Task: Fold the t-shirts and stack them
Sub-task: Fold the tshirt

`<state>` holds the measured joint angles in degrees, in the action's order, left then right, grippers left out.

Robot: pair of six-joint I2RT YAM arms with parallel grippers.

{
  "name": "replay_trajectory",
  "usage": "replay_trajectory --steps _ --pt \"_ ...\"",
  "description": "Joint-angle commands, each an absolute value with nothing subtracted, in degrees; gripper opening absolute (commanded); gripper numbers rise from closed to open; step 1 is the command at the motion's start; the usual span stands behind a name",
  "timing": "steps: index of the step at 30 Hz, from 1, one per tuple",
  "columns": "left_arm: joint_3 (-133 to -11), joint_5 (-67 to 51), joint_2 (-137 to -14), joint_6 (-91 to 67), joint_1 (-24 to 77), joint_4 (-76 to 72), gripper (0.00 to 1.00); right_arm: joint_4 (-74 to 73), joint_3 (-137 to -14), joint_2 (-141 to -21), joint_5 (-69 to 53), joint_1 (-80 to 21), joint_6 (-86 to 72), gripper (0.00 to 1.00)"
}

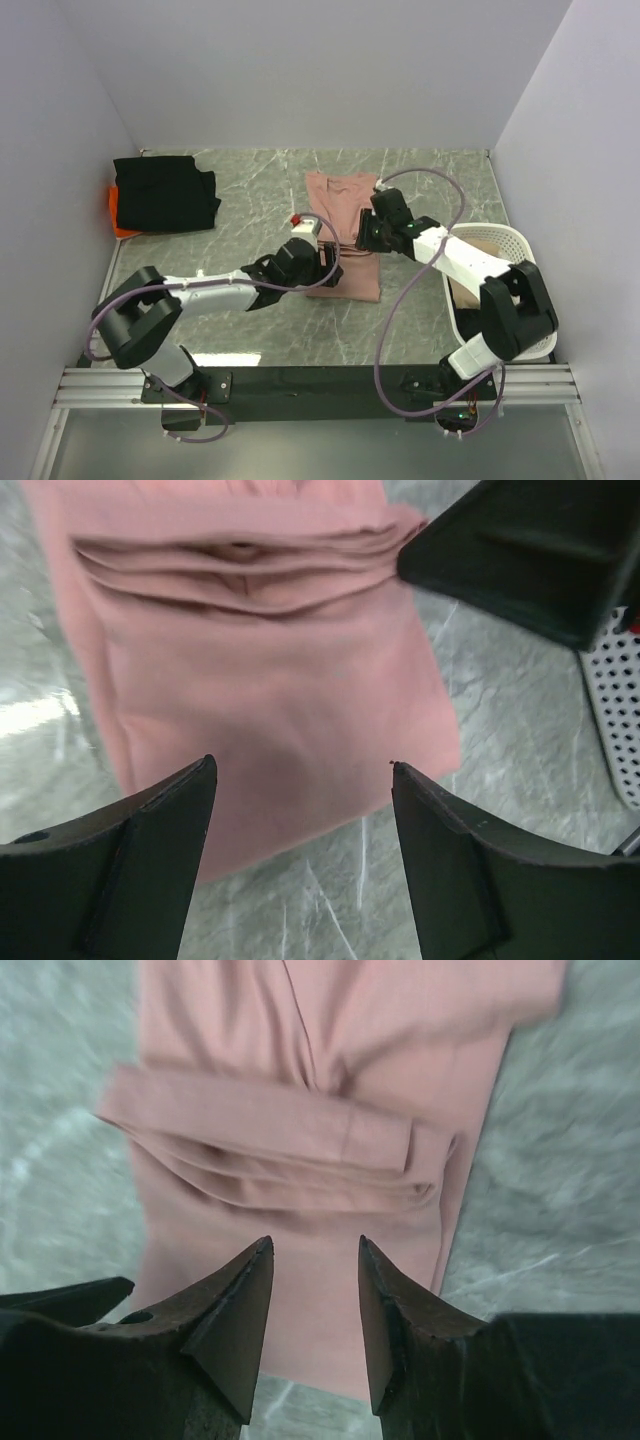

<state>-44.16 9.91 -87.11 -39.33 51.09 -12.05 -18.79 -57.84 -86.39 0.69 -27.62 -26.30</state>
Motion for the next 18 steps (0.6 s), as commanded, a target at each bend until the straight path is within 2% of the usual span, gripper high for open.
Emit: replay_trajectory --steps 1,11,18 --pt "-43.7 7.4 -90.0 -41.7 51.9 -21.7 0.76 -16.2 -58.0 -89.1 -4.4 -27.9 -26.1 0.46" --pt "-43.6 9.9 -98.9 -42.2 55.3 -20.6 0.76 -19.2 -64.1 -97.6 -5.0 -31.5 -24.5 0.42" --pt "-41.1 12.5 -100.4 -43.6 57.3 -19.0 0.76 -21.8 -68.1 -103.5 -2.3 -31.7 -24.0 0.41"
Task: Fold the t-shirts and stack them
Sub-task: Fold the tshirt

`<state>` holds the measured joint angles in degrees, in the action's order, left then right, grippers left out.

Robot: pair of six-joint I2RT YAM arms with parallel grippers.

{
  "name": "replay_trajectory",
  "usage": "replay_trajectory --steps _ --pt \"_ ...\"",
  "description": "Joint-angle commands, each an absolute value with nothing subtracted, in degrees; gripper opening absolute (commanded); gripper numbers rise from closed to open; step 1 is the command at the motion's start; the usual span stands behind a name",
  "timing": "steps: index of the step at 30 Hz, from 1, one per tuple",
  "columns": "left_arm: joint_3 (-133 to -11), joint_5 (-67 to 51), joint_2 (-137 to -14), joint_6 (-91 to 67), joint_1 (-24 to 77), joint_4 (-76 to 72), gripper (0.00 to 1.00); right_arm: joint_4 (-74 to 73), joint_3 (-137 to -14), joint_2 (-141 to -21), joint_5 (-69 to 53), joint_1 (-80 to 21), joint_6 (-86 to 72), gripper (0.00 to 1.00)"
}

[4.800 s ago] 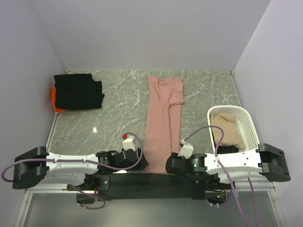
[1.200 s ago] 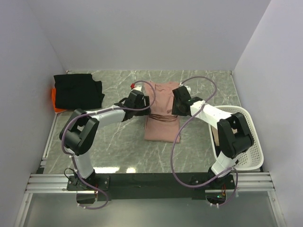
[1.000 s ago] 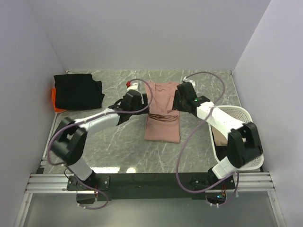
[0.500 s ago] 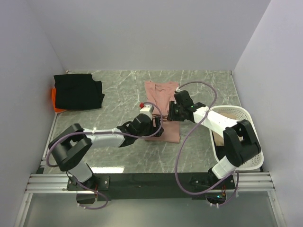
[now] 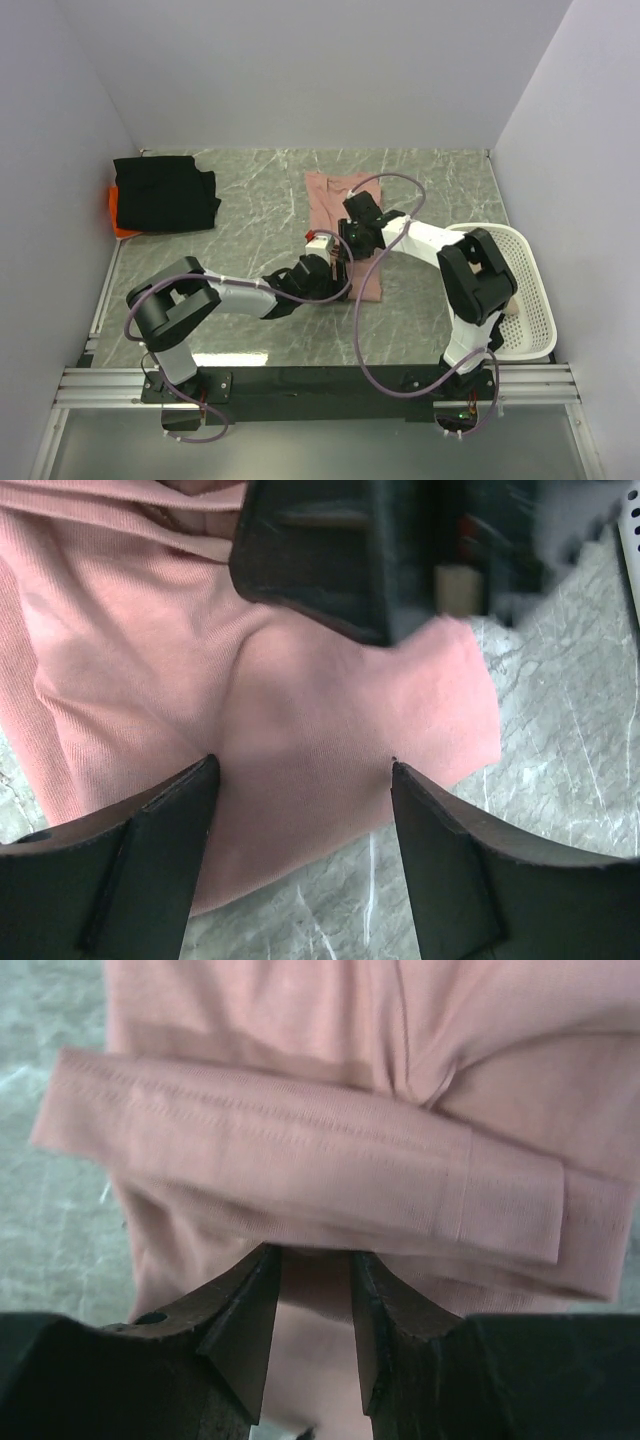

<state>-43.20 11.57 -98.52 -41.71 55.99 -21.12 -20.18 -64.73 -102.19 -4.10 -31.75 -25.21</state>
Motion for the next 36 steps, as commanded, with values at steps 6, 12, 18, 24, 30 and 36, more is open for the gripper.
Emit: replay_trajectory --steps 6,12,18,24,30,36 --pt "-39.6 13.9 -101.2 -44.8 59.2 -17.4 0.76 -26.2 -75.7 -107.2 7.5 -31.3 -24.1 0.42" --pt "-38.8 15.5 -100.4 -45.0 60.8 -15.6 0.76 -30.1 -85.6 -108.0 13.9 -29.2 -23.2 0.42" --pt "-39.8 16.6 -97.0 -44.3 61.1 -13.2 0.76 -29.5 -84.4 -101.6 14.6 -28.7 -23.7 0.43" --pt "-43.3 19.5 -87.7 -42.8 61.4 -7.6 0.79 -23.7 -66.5 -88.5 9.1 -29.1 -26.6 0.44" --pt "-42.5 24.7 -76.1 -42.9 61.3 -2.1 0.84 -21.2 -52.2 -75.8 6.3 -31.6 -29.9 0.52" --pt "-37.4 23.1 -75.3 -46.0 57.8 -0.9 0.87 -19.8 -42.9 -69.8 4.1 -33.0 -33.4 0.56"
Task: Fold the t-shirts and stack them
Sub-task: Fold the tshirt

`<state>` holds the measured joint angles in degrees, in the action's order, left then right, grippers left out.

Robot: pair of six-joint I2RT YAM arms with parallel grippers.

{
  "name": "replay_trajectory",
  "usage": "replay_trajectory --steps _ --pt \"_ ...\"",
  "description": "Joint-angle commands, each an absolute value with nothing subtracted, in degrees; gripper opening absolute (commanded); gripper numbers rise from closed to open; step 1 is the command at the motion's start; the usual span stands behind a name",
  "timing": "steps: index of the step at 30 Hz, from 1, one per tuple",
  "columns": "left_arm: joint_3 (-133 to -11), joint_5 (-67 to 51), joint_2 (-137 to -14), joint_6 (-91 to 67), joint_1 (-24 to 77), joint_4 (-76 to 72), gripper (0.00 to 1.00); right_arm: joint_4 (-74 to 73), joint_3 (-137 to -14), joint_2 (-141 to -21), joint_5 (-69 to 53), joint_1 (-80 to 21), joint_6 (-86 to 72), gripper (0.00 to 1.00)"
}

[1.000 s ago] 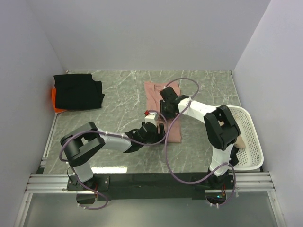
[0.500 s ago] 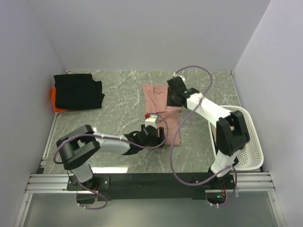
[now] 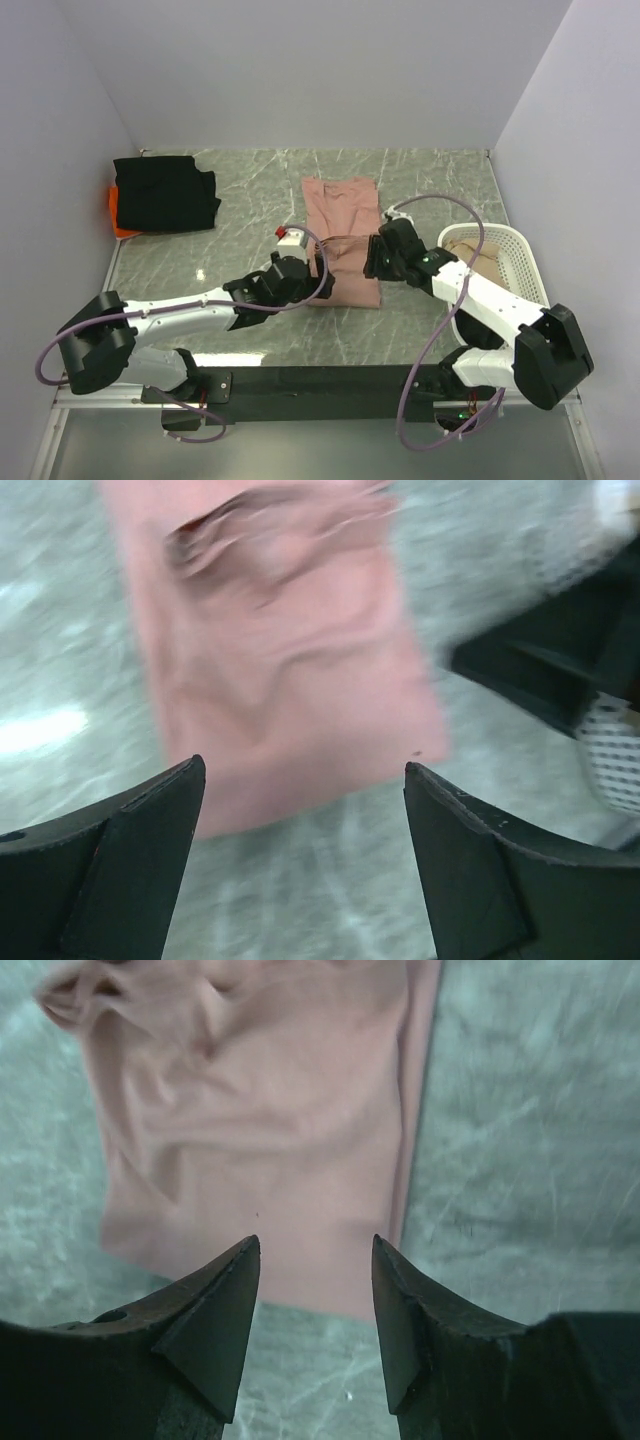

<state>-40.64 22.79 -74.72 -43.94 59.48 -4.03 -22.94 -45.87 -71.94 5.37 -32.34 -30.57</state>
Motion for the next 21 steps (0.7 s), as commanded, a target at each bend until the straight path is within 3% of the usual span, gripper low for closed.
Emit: replay_trajectory --steps 1,21 --pt "-36.5 21.5 -75.5 -46.7 57.0 -2.2 0.87 -19.5 -42.2 -69.7 4.1 -33.4 -34.0 0.56" --pt "-33.6 16.3 -85.7 -48.6 54.5 -9.2 0.86 -13.3 -31.6 -73.7 2.6 -35.0 -37.6 0.57"
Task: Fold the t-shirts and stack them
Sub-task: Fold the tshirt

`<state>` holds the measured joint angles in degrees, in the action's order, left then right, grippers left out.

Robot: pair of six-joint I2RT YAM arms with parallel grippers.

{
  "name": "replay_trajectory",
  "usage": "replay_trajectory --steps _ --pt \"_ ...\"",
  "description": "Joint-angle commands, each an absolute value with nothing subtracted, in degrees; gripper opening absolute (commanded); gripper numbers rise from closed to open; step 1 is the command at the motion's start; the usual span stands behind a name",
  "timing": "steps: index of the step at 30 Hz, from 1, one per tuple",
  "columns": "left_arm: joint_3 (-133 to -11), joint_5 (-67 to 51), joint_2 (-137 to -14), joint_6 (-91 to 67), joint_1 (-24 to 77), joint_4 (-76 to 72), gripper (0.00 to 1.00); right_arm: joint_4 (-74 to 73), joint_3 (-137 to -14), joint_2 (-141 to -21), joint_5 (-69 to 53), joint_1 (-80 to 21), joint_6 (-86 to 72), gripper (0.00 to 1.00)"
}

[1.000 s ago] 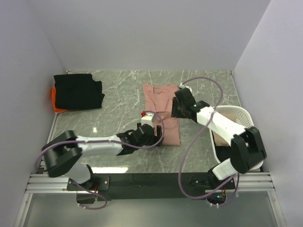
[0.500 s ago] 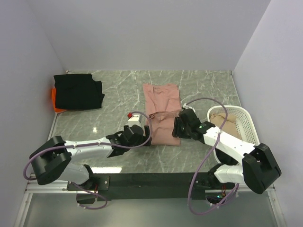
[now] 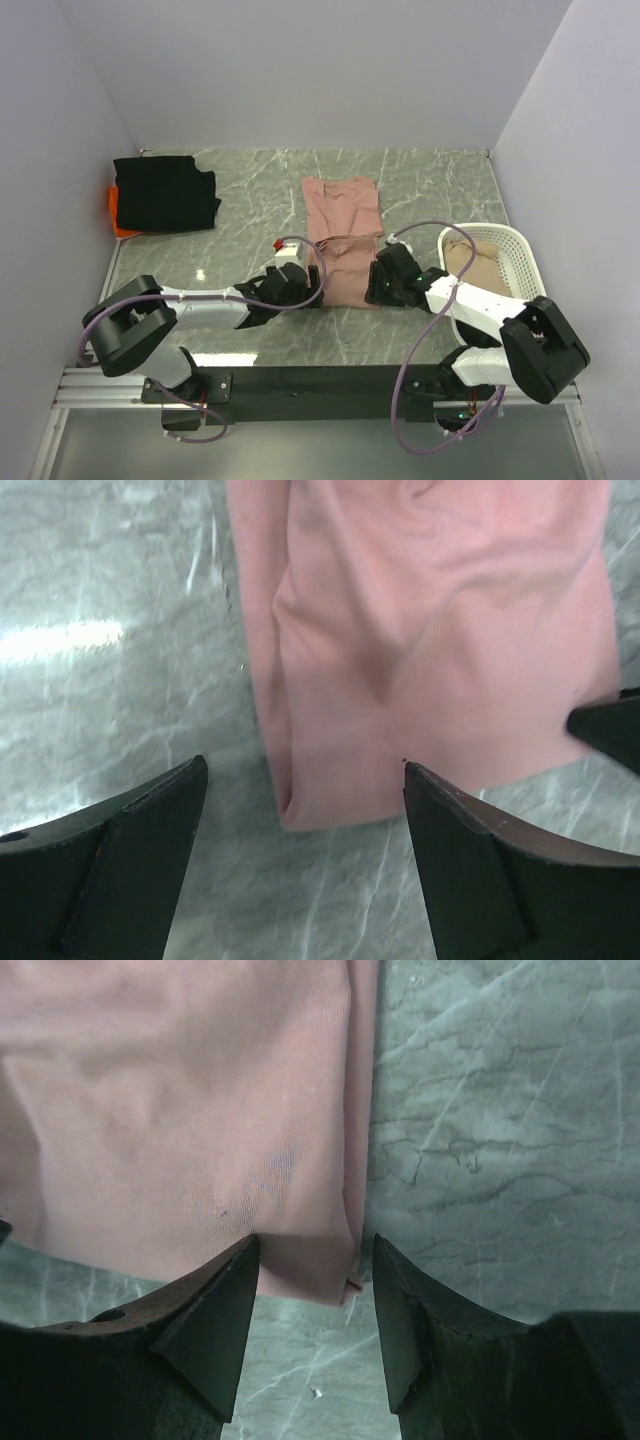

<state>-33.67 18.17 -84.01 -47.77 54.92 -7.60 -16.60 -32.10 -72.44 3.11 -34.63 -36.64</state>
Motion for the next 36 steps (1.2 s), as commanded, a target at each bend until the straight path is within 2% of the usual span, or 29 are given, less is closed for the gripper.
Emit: replay_trajectory --steps 1,7,10,11,13,17,19,20,21,23,30,36 --pt "-33.7 16.1 -86.5 -48.6 54.5 -9.3 0.85 -13.0 -31.4 -74.0 2.4 -35.1 -37.8 0.57" --pt "-33.1 14.7 -89.0 -49.4 54.6 -9.8 0.77 -11.8 -29.4 -75.8 1.2 -35.9 -38.8 0.57" --pt "-31.8 13.6 -90.3 -50.2 54.5 -9.9 0.67 -11.3 -27.8 -75.8 1.0 -36.6 -39.7 0.56" --pt "-31.4 12.9 -90.4 -50.4 54.5 -10.5 0.60 -11.3 -27.2 -75.5 0.9 -36.7 -39.9 0.55" --pt "-29.9 11.8 -91.1 -51.1 54.5 -11.2 0.53 -11.3 -26.7 -74.9 0.6 -37.3 -40.6 0.48" --pt "-27.3 9.5 -91.1 -52.1 54.7 -13.1 0.30 -12.9 -26.4 -73.0 1.0 -37.6 -40.9 0.35" --pt "-26.5 8.8 -90.4 -52.4 54.9 -13.8 0.20 -13.6 -26.5 -72.3 1.1 -37.9 -40.9 0.25" --pt "-26.4 8.8 -89.8 -52.5 55.1 -13.8 0.07 -14.5 -26.8 -71.6 1.0 -38.1 -40.8 0.20" --pt "-26.4 9.1 -89.0 -52.5 55.4 -13.4 0.00 -15.2 -27.0 -71.0 1.1 -38.4 -40.8 0.10" --pt "-26.7 9.8 -85.5 -51.9 56.3 -10.8 0.00 -18.5 -28.5 -68.7 1.9 -39.7 -41.0 0.00" --pt "-26.3 12.9 -69.4 -51.8 58.5 -0.6 0.01 -31.1 -33.1 -56.1 4.0 -44.4 -42.4 0.00" --pt "-23.6 9.0 -57.7 -52.6 59.0 3.9 0.01 -38.0 -34.9 -49.7 3.7 -46.8 -43.3 0.00"
